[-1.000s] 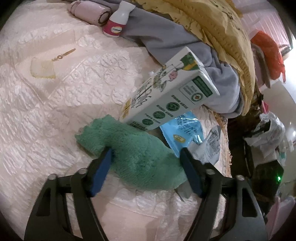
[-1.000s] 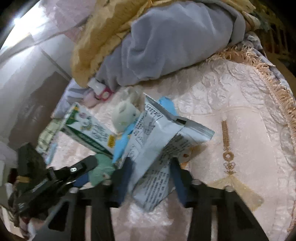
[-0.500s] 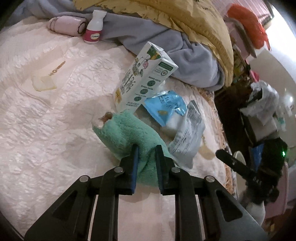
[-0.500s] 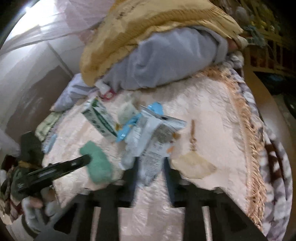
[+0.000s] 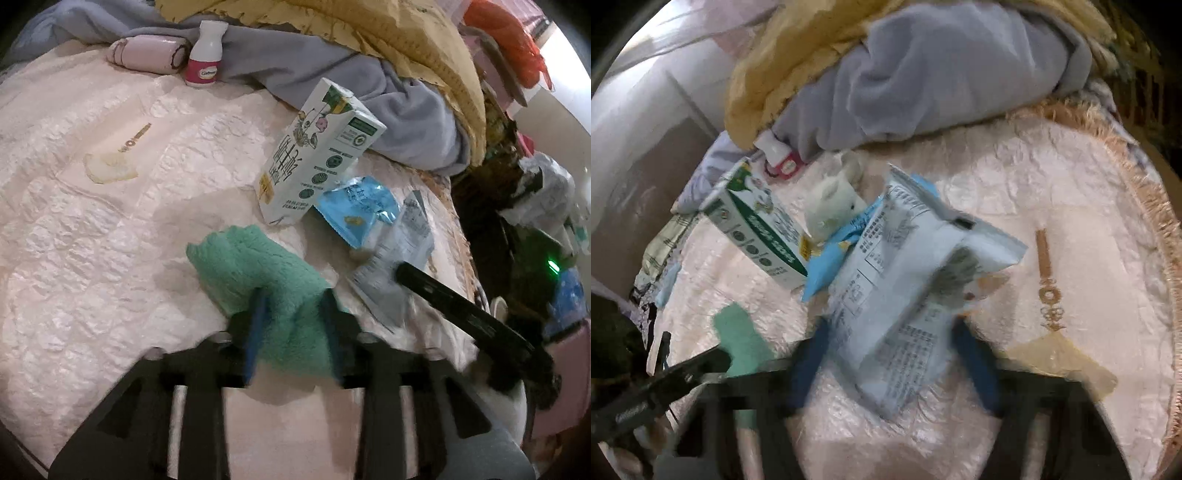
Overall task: Collect trash
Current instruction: 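Grasp the green towel with the left tool while the right grasps a white printed snack bag, then carry the green towel and white snack bag over the white bucket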
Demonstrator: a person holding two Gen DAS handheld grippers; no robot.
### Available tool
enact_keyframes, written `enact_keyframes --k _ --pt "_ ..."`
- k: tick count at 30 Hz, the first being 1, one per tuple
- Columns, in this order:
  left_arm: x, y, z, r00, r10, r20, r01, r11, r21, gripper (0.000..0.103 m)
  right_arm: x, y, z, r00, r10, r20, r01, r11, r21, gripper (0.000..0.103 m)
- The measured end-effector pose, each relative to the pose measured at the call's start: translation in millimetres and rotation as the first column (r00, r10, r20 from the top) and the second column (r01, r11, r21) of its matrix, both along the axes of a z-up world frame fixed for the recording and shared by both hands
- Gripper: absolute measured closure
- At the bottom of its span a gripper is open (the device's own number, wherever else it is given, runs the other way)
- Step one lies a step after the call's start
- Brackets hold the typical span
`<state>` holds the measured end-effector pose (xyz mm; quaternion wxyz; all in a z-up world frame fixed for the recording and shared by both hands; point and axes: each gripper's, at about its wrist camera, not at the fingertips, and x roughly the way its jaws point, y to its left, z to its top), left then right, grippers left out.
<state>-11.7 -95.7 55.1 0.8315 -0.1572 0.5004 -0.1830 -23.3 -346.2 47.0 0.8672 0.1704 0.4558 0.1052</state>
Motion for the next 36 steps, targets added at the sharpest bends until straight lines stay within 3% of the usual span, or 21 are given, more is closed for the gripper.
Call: enact_keyframes --k 1,2,3,7,11,12,13,15,18,21,23,25,29,31,33,36 --pt "3 -2 -3 1.000 0.017 -0.005 -0.017 1.000 -0.014 0.049 -4 -4 4 1.000 0.002 0.022 -0.003 1.000 0.008 0.076" --pt "4 -5 -5 0.999 0.032 -0.007 -0.032 0.999 -0.022 0.040 -10 -9 10 0.999 -0.001 0.039 0.001 1.000 -0.004 0.080" --pt "6 -7 -7 0.999 0.046 -0.006 -0.046 0.999 -0.026 0.038 -14 -11 13 0.999 0.002 0.050 -0.002 1.000 -0.009 0.083" --pt "7 -25 -14 0.997 0.081 0.010 -0.081 0.996 0.021 0.034 -34 -29 27 0.996 0.002 0.086 0.000 1.000 -0.018 0.084" --pt "2 -29 -13 0.997 0.068 0.039 -0.070 0.996 0.050 0.035 -41 -38 28 0.998 0.016 0.063 -0.016 1.000 0.003 0.083" --pt "2 -27 -14 0.997 0.064 0.034 -0.065 0.997 0.038 0.041 -40 -38 26 0.999 0.007 0.051 -0.007 1.000 0.001 0.073" --pt "3 -24 -14 0.998 0.061 0.029 -0.062 0.998 0.023 0.046 -37 -35 24 0.999 -0.004 0.040 0.004 1.000 -0.002 0.048" --pt "3 -18 -12 0.999 0.046 0.021 -0.046 0.999 0.001 0.055 -28 -32 18 0.999 -0.031 0.015 0.031 0.999 0.029 0.022" --pt "3 -12 -10 1.000 0.017 0.020 -0.017 1.000 -0.007 0.059 -16 -20 13 1.000 -0.030 0.009 0.030 0.998 0.061 0.022" --pt "1 -13 -10 1.000 -0.001 0.021 0.001 1.000 0.000 0.058 4 1 -2 0.999 -0.003 -0.042 0.003 1.000 0.013 0.022" --pt "0 -14 -11 1.000 0.021 0.021 -0.021 1.000 -0.004 0.051 9 10 -8 0.999 0.007 -0.041 -0.009 0.999 -0.042 0.022" --pt "2 -16 -14 0.999 0.047 0.007 -0.047 0.999 -0.010 0.040 3 6 -5 1.000 0.004 -0.008 -0.004 1.000 -0.029 0.050" --pt "8 -22 -17 0.996 0.089 0.001 -0.089 0.996 -0.017 0.037 -16 -14 8 0.999 -0.009 0.045 0.010 1.000 -0.019 0.058" --pt "8 -25 -17 0.996 0.086 0.004 -0.086 0.996 -0.011 0.043 -29 -24 16 0.998 -0.013 0.066 0.015 1.000 -0.018 0.058" --pt "4 -26 -14 0.998 0.067 0.008 -0.067 0.998 -0.010 0.060 -46 -33 25 0.996 -0.008 0.093 0.009 1.000 -0.011 0.058" --pt "-7 -28 -5 1.000 0.025 0.010 -0.025 0.999 -0.022 0.066 -69 -40 35 0.994 0.003 0.112 0.002 0.999 -0.044 0.058"
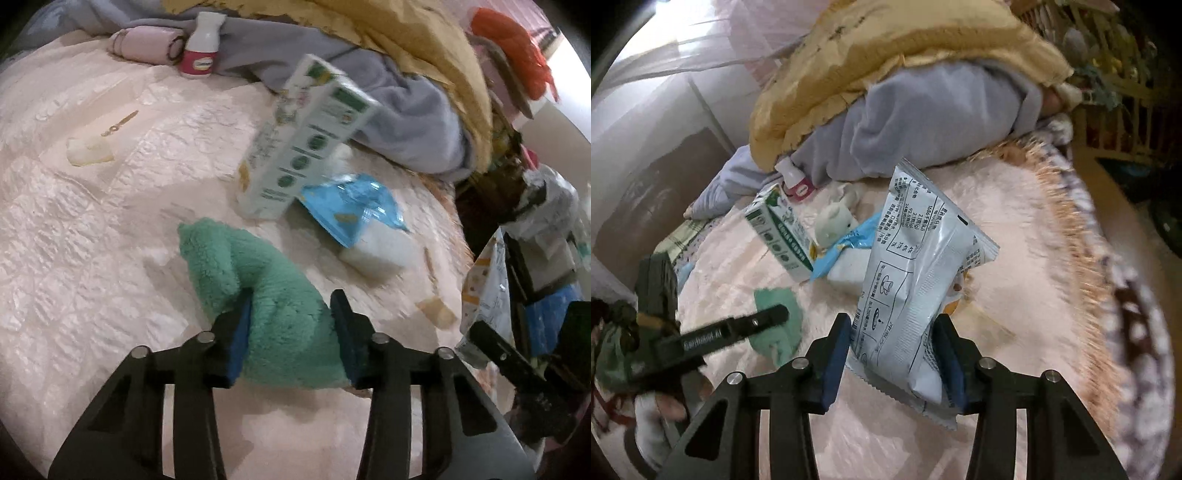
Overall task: Collect trash
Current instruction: 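Carry the green towel and white snack bag over the white bucket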
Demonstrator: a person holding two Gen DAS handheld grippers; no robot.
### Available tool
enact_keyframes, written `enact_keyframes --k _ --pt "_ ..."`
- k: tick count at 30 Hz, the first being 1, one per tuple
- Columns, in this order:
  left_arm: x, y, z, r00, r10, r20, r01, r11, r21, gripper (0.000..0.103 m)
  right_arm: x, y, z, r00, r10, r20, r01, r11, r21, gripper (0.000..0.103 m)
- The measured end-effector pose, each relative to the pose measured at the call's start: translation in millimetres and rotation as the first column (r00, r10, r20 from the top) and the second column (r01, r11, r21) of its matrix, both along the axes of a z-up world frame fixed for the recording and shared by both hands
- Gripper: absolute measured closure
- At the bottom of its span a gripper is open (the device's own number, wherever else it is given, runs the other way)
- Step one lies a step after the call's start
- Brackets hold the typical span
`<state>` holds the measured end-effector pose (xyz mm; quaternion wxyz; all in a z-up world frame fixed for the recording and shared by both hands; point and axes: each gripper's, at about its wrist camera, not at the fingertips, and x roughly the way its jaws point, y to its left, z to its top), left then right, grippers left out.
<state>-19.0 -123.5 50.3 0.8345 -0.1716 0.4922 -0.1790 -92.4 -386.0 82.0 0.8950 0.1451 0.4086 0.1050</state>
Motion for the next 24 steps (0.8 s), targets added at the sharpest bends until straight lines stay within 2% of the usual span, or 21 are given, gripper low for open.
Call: enact_keyframes --k 6,12,16,24 --pt "-32 -31 32 0.990 -0.124 0.067 0.123 0.992 0.025 0.067 -41 -8 17 1.000 0.007 0.030 -0.005 0.997 -0.083 0.058" --pt "-53 -79 53 0.966 -0.234 0.111 0.228 0.972 0.064 0.067 -75 -27 28 0.998 -0.029 0.059 0.036 0.991 -0.128 0.058" --pt "-68 -111 64 0.942 -0.303 0.144 0.291 0.952 0.100 0.067 -94 -46 34 0.996 -0.063 0.066 0.072 0.988 -0.139 0.058" --pt "-93 -177 79 0.880 -0.435 0.193 0.405 0.897 0.174 0.067 -131 -87 46 0.985 -0.150 0.088 0.165 0.968 -0.189 0.057"
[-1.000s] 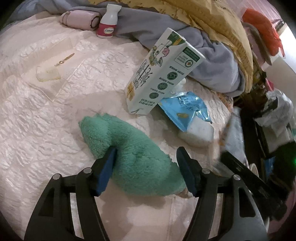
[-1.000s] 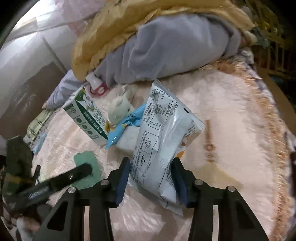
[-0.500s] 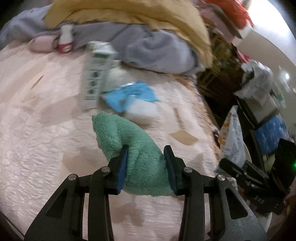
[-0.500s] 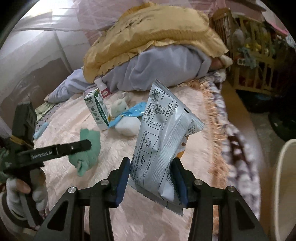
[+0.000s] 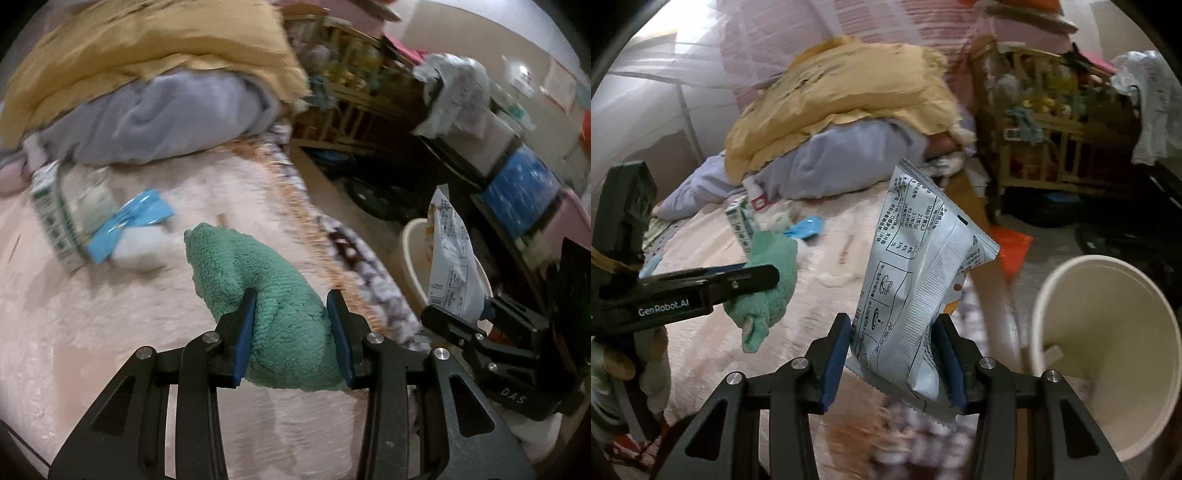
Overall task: Collect trash
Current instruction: 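Carry the green towel and white snack bag over the white bucket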
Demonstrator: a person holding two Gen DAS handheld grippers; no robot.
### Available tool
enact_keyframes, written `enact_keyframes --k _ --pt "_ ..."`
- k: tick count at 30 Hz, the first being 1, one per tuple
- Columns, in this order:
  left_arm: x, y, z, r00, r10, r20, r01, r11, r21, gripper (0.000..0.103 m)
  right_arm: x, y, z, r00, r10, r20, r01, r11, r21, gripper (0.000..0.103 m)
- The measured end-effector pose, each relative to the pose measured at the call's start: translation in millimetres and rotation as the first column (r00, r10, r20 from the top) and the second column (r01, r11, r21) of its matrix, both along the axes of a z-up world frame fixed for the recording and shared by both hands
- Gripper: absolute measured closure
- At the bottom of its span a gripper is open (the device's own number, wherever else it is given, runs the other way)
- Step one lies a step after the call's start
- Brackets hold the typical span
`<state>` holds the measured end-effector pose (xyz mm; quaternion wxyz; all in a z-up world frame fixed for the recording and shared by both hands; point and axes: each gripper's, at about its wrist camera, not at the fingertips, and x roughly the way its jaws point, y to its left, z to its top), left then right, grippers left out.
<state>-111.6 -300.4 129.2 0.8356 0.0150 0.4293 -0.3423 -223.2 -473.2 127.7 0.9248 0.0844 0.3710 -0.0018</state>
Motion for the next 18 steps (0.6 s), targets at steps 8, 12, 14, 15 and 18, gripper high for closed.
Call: enact_keyframes --k 8,12,14,15,18 --pt "-22 -61 6 0.991 -0.128 0.048 0.125 0.991 0.052 0.067 -31 -42 -1 0.996 -0.094 -0.002 0.094 0.996 -0.006 0.057" --pt "-29 -87 7 0.982 -0.181 0.058 0.178 0.982 0.063 0.067 -45 -66 -3 0.989 -0.145 -0.008 0.145 0.989 -0.007 0.057" --pt "-33 -100 7 0.977 -0.204 0.060 0.200 0.977 0.067 0.067 -50 -78 -5 0.985 -0.171 -0.011 0.171 0.985 -0.002 0.057" --pt "-35 -106 7 0.974 -0.216 0.062 0.211 0.975 0.070 0.067 -52 -83 -6 0.983 -0.182 -0.013 0.182 0.983 0.000 0.057" --pt "-41 -125 6 0.965 -0.253 0.064 0.248 0.966 0.077 0.067 -61 -101 -10 0.975 -0.219 -0.019 0.219 0.976 0.006 0.057"
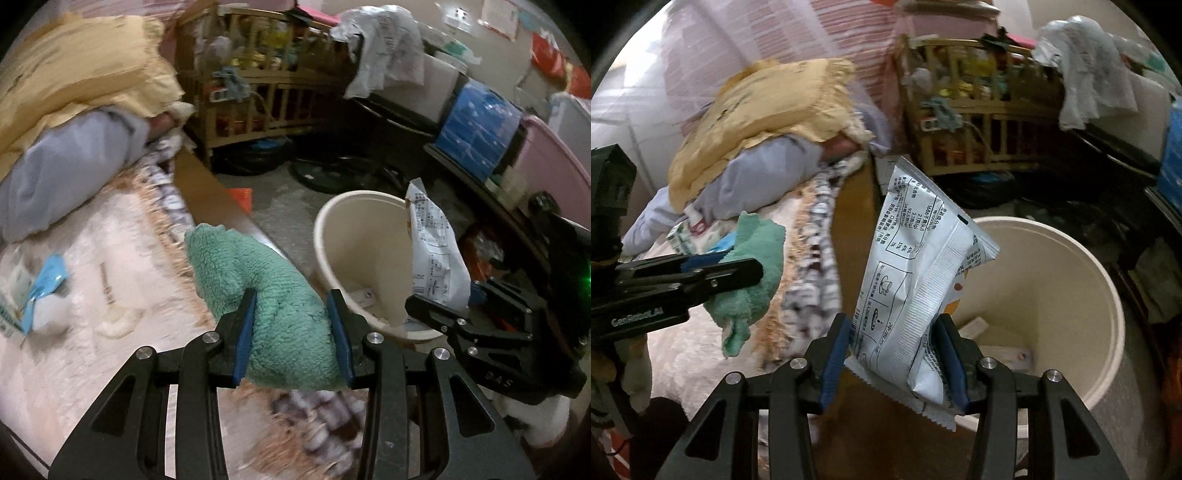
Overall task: Collect trash
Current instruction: 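Carry the green towel and white snack bag over the white bucket, then open both tools to drop the towel and snack bag into the bucket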
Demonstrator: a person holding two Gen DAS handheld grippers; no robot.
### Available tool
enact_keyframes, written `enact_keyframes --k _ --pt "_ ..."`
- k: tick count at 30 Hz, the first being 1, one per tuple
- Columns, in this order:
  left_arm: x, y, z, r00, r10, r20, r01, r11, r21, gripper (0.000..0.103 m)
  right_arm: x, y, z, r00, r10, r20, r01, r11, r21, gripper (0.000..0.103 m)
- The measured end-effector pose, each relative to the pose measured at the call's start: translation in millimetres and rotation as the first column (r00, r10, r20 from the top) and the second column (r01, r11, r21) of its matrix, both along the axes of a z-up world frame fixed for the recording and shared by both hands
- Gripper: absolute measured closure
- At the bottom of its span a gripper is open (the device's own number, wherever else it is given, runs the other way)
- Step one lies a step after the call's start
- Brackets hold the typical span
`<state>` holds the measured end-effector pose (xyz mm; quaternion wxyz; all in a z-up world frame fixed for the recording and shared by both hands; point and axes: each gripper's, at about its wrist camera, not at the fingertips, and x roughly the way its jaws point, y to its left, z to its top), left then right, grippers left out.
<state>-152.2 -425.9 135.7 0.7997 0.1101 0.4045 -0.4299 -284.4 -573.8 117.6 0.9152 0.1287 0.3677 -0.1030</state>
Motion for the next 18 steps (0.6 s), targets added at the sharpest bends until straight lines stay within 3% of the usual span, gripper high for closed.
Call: enact_keyframes --k 18 --pt "-11 -86 -14 0.991 -0.132 -0.032 0.132 0.991 -0.017 0.067 -21 -76 -24 0.987 -0.158 -0.015 0.159 0.986 0.050 0.052"
